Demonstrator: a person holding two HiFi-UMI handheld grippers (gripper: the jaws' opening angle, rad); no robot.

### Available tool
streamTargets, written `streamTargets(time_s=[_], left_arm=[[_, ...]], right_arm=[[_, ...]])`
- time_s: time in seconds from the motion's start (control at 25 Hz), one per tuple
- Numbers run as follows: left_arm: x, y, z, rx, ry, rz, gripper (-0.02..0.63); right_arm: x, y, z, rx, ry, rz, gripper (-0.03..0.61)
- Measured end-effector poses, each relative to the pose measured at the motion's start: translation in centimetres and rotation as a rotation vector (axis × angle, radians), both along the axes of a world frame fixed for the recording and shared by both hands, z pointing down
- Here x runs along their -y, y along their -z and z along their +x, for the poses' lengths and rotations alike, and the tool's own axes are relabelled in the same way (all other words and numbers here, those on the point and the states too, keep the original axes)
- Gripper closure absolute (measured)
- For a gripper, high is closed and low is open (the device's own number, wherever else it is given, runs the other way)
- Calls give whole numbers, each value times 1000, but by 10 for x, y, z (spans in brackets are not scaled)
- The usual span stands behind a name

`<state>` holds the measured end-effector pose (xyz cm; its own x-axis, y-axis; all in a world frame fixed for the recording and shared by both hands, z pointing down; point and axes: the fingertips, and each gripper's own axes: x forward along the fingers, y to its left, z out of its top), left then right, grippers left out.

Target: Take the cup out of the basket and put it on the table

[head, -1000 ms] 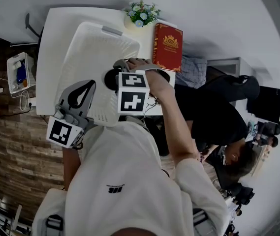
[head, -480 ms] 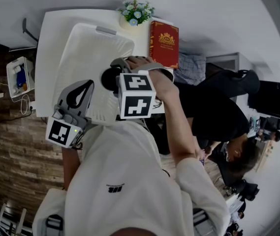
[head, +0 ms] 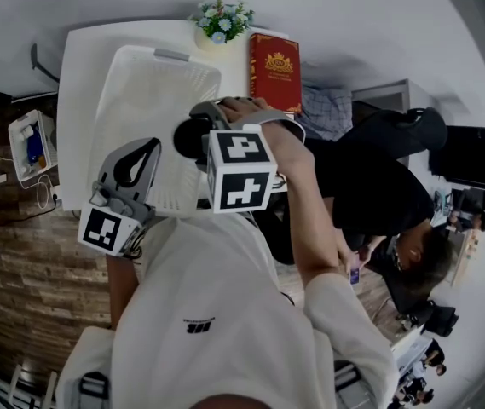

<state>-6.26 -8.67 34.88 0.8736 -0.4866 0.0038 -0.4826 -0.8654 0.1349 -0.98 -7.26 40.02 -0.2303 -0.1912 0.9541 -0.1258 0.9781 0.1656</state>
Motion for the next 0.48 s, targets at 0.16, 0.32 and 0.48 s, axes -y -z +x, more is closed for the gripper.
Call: streamTargets(time_s=[0.16,0.32,0.48], left_arm=[[0,2,6,-4,-23,3,603],[0,4,12,-8,-47,0,603],[-1,6,17,-18,-67,-4,603]], right_arm=[[-3,5,5,1,-19,8,209],[-4,10,11,-1,-40,18,209],[-7,15,16,-3,-66,28,209]])
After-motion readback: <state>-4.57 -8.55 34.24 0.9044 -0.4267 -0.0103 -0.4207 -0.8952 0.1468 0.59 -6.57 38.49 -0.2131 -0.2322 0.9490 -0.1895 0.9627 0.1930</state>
